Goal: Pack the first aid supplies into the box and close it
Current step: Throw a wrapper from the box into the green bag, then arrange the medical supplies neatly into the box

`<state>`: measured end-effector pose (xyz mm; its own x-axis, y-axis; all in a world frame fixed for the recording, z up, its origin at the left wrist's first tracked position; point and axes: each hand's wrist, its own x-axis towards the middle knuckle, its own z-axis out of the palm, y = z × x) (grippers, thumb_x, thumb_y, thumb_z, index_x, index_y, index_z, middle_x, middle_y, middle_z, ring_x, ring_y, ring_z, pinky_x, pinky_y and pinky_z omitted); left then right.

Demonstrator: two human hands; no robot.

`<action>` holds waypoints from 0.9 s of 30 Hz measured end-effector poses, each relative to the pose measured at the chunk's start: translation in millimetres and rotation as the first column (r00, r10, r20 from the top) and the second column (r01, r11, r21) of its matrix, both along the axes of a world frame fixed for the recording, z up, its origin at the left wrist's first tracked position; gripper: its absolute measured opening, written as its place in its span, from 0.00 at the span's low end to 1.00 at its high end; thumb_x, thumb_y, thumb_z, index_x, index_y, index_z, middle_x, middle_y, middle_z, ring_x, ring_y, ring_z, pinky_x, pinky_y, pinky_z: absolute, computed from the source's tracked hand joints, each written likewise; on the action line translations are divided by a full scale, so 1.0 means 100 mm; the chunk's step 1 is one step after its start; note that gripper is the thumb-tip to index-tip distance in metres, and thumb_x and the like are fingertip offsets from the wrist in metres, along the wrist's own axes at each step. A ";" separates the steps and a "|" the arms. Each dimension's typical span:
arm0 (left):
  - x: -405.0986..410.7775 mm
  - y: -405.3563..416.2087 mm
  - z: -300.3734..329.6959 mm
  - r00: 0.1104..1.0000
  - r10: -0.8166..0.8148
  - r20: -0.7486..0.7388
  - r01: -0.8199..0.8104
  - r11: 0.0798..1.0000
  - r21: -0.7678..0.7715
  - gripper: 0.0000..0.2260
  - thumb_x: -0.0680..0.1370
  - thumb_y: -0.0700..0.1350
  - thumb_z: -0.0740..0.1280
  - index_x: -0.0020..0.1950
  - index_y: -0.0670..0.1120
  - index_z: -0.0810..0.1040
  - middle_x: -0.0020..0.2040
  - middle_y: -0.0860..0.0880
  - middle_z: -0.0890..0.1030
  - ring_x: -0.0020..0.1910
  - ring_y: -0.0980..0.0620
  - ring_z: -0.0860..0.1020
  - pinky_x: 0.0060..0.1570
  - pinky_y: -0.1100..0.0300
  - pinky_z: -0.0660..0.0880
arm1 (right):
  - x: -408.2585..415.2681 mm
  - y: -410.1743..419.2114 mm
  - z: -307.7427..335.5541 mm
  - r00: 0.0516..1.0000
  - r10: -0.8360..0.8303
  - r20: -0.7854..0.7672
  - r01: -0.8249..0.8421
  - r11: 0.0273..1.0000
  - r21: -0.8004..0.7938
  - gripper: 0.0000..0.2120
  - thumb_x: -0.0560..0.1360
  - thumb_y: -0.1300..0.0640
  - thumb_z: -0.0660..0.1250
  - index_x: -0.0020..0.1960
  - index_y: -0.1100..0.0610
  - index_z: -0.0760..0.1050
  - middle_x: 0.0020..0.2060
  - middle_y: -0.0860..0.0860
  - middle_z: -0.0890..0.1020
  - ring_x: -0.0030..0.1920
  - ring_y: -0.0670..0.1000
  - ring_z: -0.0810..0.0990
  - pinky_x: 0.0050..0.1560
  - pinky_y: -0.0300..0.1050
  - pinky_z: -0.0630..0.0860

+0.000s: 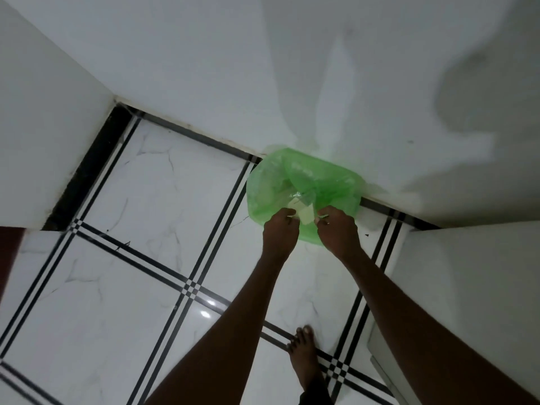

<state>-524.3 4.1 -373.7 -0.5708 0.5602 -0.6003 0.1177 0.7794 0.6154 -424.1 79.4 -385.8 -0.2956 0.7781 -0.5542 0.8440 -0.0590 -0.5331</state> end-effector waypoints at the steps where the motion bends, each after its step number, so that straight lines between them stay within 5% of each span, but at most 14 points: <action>1: 0.06 0.01 0.21 1.000 0.009 -0.001 -0.009 0.999 0.034 0.14 0.81 0.43 0.63 0.64 0.44 0.79 0.60 0.44 0.84 0.59 0.47 0.80 0.52 0.63 0.70 | 0.07 0.00 0.21 0.999 -0.029 -0.020 0.029 0.999 0.014 0.12 0.77 0.57 0.64 0.59 0.57 0.78 0.56 0.56 0.84 0.58 0.59 0.80 0.58 0.47 0.73; 9: 1.07 -0.08 1.99 0.999 0.010 -0.051 0.008 0.938 0.348 0.11 0.81 0.43 0.64 0.61 0.44 0.81 0.55 0.49 0.85 0.49 0.57 0.80 0.44 0.80 0.70 | 1.18 -0.16 2.16 0.953 -0.185 -0.239 0.237 0.949 0.210 0.11 0.76 0.58 0.65 0.57 0.54 0.79 0.52 0.51 0.85 0.54 0.53 0.83 0.57 0.48 0.76; 16: 2.71 -0.19 3.41 0.987 -0.102 0.124 0.013 0.821 0.571 0.10 0.82 0.45 0.64 0.60 0.49 0.82 0.55 0.52 0.85 0.56 0.55 0.82 0.56 0.56 0.79 | 2.93 -0.50 3.82 0.877 -0.218 -0.429 0.392 0.840 0.374 0.09 0.78 0.56 0.64 0.56 0.51 0.79 0.48 0.44 0.84 0.47 0.43 0.82 0.51 0.40 0.77; 23: 4.30 -0.37 3.88 0.904 -0.301 0.304 0.071 0.806 0.587 0.10 0.83 0.41 0.62 0.59 0.42 0.82 0.51 0.41 0.86 0.49 0.49 0.85 0.49 0.57 0.81 | 4.64 -0.92 4.27 0.848 -0.291 -0.442 0.516 0.644 0.565 0.08 0.79 0.58 0.63 0.54 0.57 0.80 0.45 0.49 0.85 0.43 0.46 0.82 0.46 0.33 0.76; 27: 4.91 -0.60 3.72 0.888 -0.366 0.279 0.173 0.827 0.535 0.09 0.82 0.42 0.64 0.56 0.43 0.83 0.48 0.43 0.87 0.48 0.46 0.85 0.48 0.53 0.83 | 5.45 -1.29 3.86 0.845 -0.455 -0.281 0.521 0.584 0.623 0.10 0.76 0.59 0.66 0.56 0.59 0.77 0.50 0.56 0.84 0.49 0.55 0.82 0.50 0.46 0.79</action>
<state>-33.3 -55.6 -1.6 -0.1543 0.9283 -0.3383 -0.0230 0.3389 0.9405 120.5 -49.3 0.6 0.2224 0.9613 0.1625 0.7461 -0.0605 -0.6631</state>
